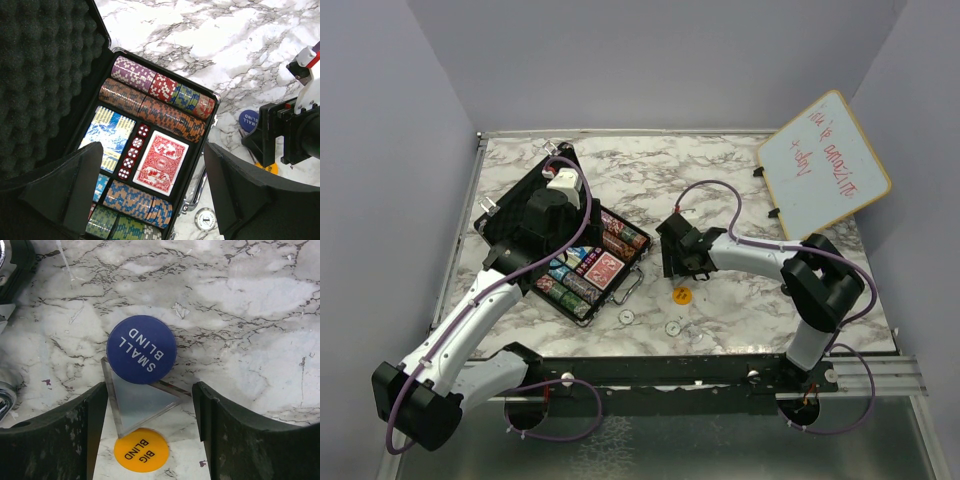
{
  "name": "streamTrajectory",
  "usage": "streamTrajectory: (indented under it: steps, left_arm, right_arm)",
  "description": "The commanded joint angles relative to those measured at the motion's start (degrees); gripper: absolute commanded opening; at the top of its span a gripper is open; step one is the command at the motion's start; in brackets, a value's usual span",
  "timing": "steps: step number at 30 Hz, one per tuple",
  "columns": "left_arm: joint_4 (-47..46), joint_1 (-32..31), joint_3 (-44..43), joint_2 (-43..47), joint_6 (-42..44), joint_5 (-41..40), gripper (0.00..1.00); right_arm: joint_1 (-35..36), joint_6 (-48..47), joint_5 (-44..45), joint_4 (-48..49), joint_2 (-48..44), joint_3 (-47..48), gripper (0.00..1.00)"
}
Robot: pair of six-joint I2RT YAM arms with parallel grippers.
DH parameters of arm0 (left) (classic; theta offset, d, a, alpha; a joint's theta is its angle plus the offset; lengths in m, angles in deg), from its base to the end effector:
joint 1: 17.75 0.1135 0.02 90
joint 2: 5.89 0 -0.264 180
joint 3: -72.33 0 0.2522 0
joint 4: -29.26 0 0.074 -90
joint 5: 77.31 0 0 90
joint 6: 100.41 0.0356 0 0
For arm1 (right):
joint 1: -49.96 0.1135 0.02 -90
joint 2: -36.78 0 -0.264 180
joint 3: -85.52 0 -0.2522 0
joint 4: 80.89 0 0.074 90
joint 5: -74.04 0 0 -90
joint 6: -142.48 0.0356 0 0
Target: Pack up texas hold em set
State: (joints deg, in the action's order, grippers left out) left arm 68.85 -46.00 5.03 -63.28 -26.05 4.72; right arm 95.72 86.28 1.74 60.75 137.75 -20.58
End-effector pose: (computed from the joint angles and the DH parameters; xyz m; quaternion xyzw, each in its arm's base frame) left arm 0.1971 -0.1003 0.3252 0.0600 0.8612 -0.1316 0.4873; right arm 0.2447 0.2358 0.1598 -0.0680 0.9636 0.0190 0.2578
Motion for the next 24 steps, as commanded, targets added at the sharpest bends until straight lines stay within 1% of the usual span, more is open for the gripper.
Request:
streamTrajectory:
  steps: [1,5,11,15,20,24]
  left_arm:
    - [-0.94,-0.14,0.80,-0.11,-0.44,0.85,0.89]
    - [-0.95,-0.14,0.85,-0.08,-0.45,0.78,0.89]
    - [-0.87,-0.14,0.89,-0.01,-0.29,0.52,0.89]
    - [-0.85,-0.14,0.96,0.07,-0.27,0.41,0.89]
    - [-0.86,-0.14,0.98,-0.02,-0.27,0.41,0.89]
    - [-0.86,-0.13,0.98,-0.02,-0.27,0.41,0.89]
  right_arm:
    - [0.25,4.05,1.52,-6.43,0.57,-2.58,0.70]
    - [0.26,4.79,0.88,-6.68,0.65,-2.41,0.66]
    - [0.38,5.00,1.38,-6.80,0.16,-2.55,0.71]
    - [0.46,6.50,2.97,-6.85,-1.39,-3.54,0.76]
    - [0.50,7.65,4.08,-6.98,-3.88,-5.03,0.77]
    - [0.52,6.95,2.79,-4.97,-3.63,-5.82,0.77]
